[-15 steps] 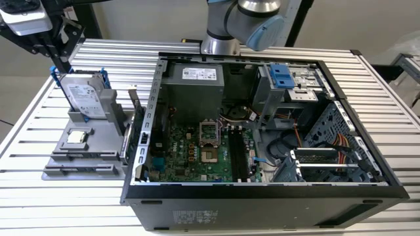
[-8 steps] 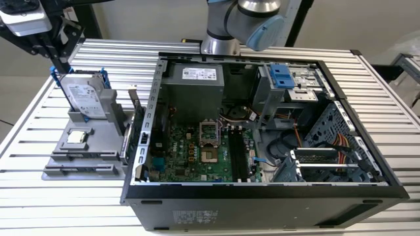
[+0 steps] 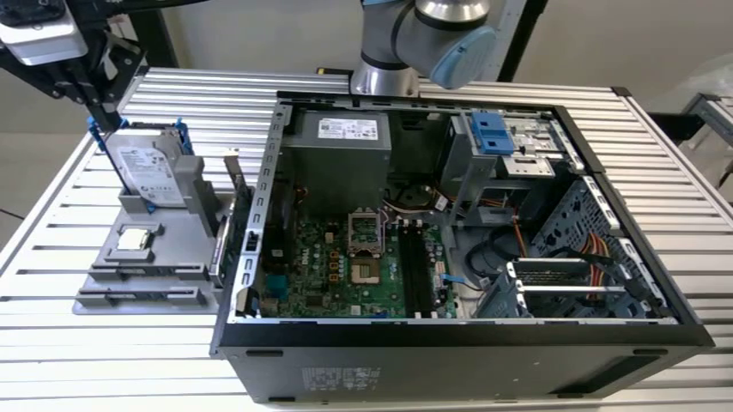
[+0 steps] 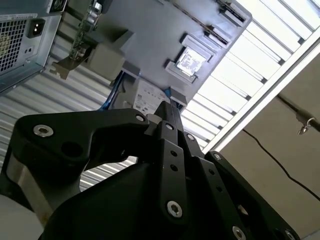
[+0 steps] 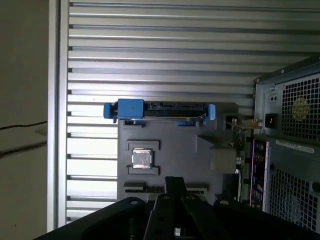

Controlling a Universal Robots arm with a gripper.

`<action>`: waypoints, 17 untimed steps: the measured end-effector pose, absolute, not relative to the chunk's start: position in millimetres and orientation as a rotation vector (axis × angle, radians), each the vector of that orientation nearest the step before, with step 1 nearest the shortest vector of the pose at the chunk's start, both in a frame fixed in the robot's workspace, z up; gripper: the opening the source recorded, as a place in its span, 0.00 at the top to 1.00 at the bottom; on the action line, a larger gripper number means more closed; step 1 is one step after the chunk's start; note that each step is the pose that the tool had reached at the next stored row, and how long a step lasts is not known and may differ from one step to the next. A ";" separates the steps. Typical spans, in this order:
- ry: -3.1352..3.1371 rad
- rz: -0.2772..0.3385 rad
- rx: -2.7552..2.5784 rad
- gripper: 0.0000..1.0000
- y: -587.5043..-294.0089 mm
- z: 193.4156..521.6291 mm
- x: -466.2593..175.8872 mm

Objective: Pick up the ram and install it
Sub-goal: 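Reach for the ram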

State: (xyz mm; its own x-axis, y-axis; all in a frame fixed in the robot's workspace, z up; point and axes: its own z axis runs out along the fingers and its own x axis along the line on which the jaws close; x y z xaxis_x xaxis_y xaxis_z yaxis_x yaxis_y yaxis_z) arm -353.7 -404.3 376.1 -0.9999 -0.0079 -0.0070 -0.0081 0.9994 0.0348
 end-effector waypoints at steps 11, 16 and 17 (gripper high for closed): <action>3.134 0.033 0.001 1.00 -409.1 375.9 -353.6; 3.135 0.021 0.006 1.00 -410.7 375.8 -353.5; 3.135 0.018 0.007 1.00 -411.0 375.8 -353.4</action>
